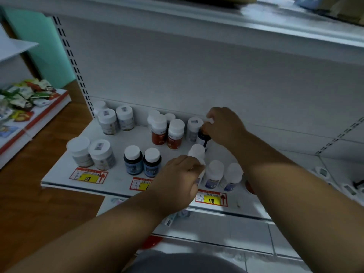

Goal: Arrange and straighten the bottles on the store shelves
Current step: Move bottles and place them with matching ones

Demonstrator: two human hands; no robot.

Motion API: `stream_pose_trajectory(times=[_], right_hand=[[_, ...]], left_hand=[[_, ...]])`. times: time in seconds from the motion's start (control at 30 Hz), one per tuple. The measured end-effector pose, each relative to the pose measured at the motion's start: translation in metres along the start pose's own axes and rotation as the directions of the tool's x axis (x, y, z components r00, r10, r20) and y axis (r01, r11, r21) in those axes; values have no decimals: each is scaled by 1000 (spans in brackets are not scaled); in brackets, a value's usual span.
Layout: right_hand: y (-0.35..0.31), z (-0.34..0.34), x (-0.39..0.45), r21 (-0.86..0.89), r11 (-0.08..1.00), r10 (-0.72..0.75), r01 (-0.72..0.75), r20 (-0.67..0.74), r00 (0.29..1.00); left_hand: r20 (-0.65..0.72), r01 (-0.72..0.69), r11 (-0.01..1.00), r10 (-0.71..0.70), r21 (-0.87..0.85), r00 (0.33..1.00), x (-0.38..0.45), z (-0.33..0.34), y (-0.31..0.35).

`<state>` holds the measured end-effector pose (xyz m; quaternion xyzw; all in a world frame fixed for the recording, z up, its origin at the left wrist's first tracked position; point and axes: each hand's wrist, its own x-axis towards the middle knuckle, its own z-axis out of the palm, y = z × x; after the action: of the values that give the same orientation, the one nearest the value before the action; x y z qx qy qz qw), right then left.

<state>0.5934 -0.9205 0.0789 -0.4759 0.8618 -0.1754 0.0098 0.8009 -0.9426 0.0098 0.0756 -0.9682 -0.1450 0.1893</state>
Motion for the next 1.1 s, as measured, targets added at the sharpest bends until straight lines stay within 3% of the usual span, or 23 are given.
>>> stream_pose_trajectory(times=[0.07,0.17,0.23,0.3,0.37,0.4,0.43,0.5,0.57,0.63,0.73,0.87,0.97,1.1], right_hand=[[7,6,13,-45,996,79,-75,84,993],[10,24,20,-89,996,20,0,233,972],[17,32,21,-38,999,13,-5,207,978],[21,21,14,99,993,58,-70,116,992],[23,-5,-1,426,881,209,-205,38,977],[23,-22,-12,675,696,293,-244,44,955],[23,-41,-27,883,407,331,-234,96,939],[23,-72,-59,976,-157,299,-150,192,935],[19,-91,-85,875,-481,322,-57,237,917],[12,-103,-108,755,-654,404,43,301,864],[9,-119,-144,703,-700,498,127,353,792],[36,-130,-197,819,-553,620,152,282,732],[67,-133,-239,865,-479,658,148,242,714],[114,-138,-302,877,-456,653,153,213,727]], left_hand=[[-17,35,999,-36,-35,999,-1,0,0],[-74,84,995,-89,-59,993,4,-3,-1],[-119,96,992,-106,-83,987,10,-6,-2],[-167,129,984,-149,-126,975,17,-12,-3],[-218,175,963,-219,-203,951,27,-19,-2],[-255,191,947,-257,-258,932,32,-23,3],[-291,207,916,-314,-344,904,38,-28,10],[-285,242,748,-500,-617,818,49,-37,32],[-146,236,485,-626,-842,766,57,-44,58],[-50,236,355,-639,-905,768,61,-42,82],[109,275,202,-586,-940,803,62,-27,115],[282,355,107,-417,-929,864,59,-1,159],[388,418,101,-231,-903,892,52,15,193],[467,468,181,-49,-865,883,50,35,251]])
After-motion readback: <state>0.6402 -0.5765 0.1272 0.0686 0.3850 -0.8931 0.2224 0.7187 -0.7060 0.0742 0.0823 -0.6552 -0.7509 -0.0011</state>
